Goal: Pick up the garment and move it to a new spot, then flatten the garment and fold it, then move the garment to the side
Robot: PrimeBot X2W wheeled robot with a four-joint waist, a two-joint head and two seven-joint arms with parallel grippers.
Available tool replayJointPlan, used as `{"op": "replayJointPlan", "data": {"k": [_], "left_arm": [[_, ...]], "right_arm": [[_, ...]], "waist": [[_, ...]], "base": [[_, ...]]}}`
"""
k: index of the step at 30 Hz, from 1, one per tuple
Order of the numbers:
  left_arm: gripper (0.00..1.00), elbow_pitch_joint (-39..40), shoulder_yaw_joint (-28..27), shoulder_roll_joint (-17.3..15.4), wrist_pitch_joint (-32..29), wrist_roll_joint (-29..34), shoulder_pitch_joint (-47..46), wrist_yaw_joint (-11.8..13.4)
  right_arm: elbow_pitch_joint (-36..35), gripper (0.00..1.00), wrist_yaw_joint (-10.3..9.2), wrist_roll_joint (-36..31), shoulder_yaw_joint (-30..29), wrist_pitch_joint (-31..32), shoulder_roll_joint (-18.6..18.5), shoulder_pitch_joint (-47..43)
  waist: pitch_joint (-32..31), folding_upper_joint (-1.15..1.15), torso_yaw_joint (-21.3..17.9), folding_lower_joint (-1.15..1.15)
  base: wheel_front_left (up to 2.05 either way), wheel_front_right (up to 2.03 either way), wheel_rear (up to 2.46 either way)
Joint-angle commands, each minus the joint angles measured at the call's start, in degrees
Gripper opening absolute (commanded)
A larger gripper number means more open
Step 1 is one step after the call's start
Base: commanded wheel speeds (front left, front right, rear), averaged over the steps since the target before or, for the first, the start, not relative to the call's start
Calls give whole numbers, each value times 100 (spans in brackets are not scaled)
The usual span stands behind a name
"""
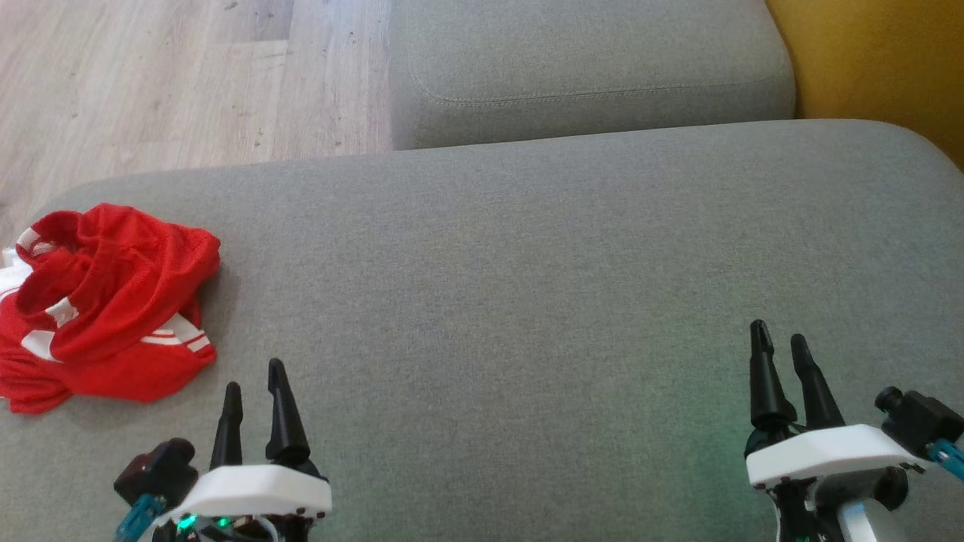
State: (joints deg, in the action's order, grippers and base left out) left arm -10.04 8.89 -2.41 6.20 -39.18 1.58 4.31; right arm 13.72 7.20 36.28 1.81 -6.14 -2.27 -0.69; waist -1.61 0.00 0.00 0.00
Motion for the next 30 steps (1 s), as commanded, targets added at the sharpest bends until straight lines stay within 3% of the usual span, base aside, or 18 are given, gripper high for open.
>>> {"op": "replayJointPlan", "data": {"k": [1,18,30], "left_arm": [[100,227,-63,-33,89,220,-154,52],[100,365,191,-41,379,1633,-76,265],[100,406,236,-43,566,2410,-38,584]], "right_arm": [[-237,100,20,-252,133,-101,-45,149],[-317,100,23,-1579,311,-389,-51,130],[-264,100,25,-2464,455,-575,-55,110]], "waist": [[-2,0,1,0],[0,0,-7,0],[-28,0,14,0]], "base": [[0,0,0],[0,0,0],[0,0,0]]}}
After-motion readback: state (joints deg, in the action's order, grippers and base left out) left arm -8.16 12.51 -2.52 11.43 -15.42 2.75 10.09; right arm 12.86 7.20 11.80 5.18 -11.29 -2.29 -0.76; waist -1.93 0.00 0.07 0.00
